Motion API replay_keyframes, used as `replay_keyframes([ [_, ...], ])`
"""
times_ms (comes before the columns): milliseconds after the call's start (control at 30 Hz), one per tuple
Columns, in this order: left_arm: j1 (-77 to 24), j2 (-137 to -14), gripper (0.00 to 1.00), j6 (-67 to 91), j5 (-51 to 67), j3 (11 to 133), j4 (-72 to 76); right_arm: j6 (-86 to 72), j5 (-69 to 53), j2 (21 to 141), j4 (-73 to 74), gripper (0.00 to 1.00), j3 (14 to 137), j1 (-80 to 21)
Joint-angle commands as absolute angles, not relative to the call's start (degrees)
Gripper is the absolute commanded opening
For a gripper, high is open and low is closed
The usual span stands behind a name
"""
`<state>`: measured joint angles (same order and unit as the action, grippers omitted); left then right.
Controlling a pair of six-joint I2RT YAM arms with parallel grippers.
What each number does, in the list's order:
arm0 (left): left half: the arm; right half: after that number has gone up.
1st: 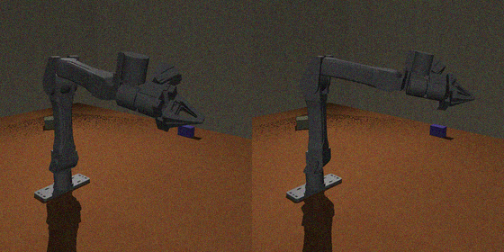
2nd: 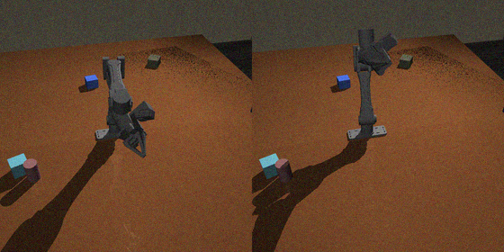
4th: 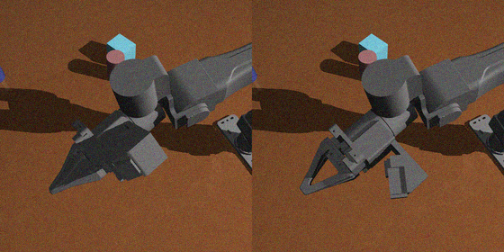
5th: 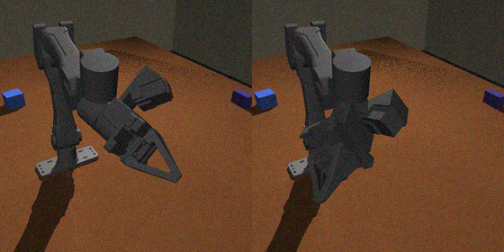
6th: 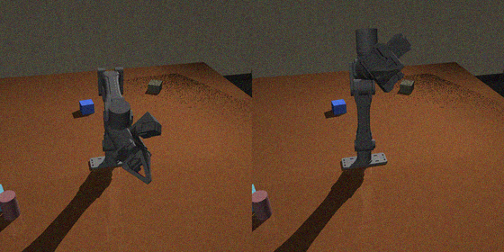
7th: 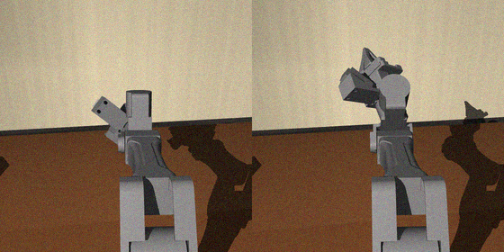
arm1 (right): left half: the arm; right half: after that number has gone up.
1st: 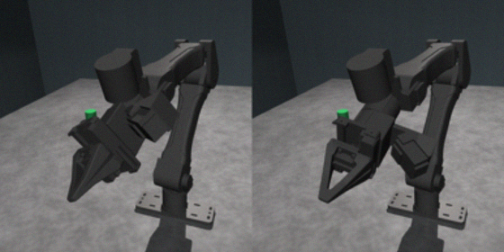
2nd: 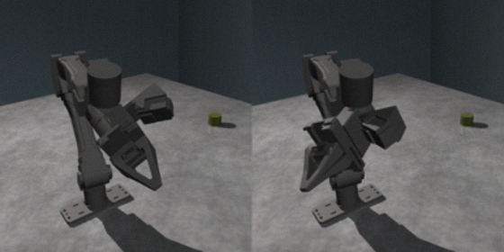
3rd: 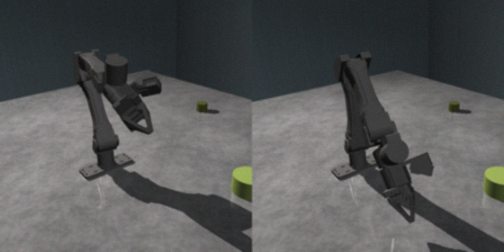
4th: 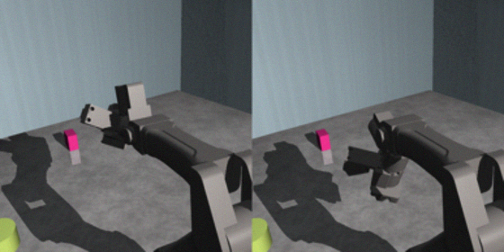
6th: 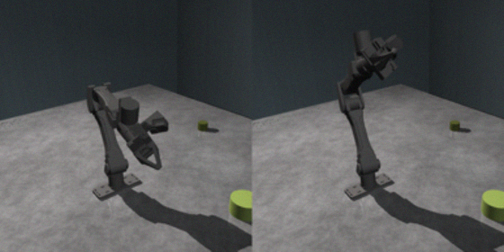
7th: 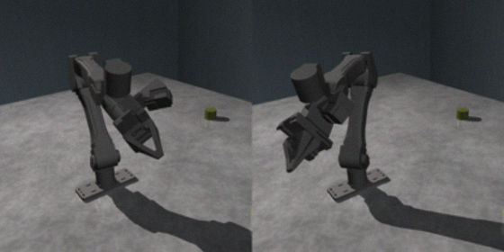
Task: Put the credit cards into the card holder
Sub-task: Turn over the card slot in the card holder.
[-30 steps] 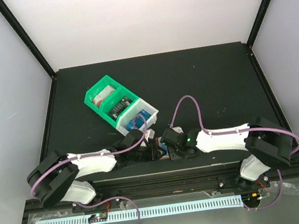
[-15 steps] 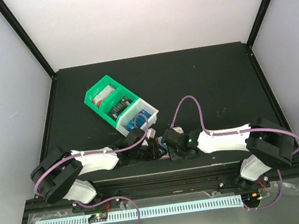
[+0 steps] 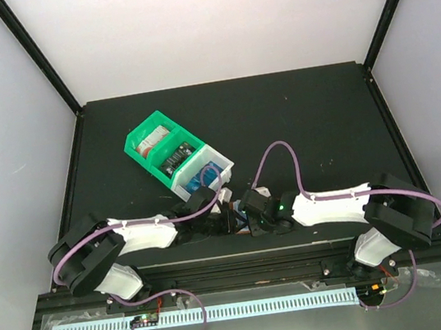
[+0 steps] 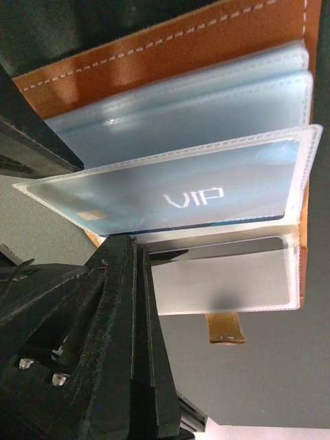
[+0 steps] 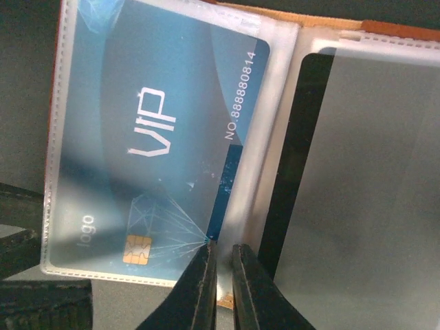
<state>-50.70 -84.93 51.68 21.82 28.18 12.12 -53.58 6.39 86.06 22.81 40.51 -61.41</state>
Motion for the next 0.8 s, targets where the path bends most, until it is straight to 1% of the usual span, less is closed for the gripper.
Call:
replay_keyframes([
  [0,-50.7,-85.4,0.36,49.9,24.0,31.3,13.9,-54.4,6.6,84.0,22.7,0.13,38.7,-61.8],
  [167,-50.7,-86.2,0.36,48.5,24.2,32.9,13.0,-54.9,10.3,78.2,23.5,0.17,38.9,-61.8],
  [300,-50.7,-87.6,0.40,47.0,25.2,34.5,13.3,-56.9,15.9,73.0,24.8,0.20,37.6,-61.7],
  [533,-51.4,-90.7,0.46,46.3,27.7,37.7,14.0,-64.0,25.8,64.5,33.0,0.21,34.8,-61.5],
  [767,-54.4,-95.6,0.61,45.1,27.1,43.6,10.7,-68.1,29.9,54.1,38.6,0.24,29.6,-60.8],
])
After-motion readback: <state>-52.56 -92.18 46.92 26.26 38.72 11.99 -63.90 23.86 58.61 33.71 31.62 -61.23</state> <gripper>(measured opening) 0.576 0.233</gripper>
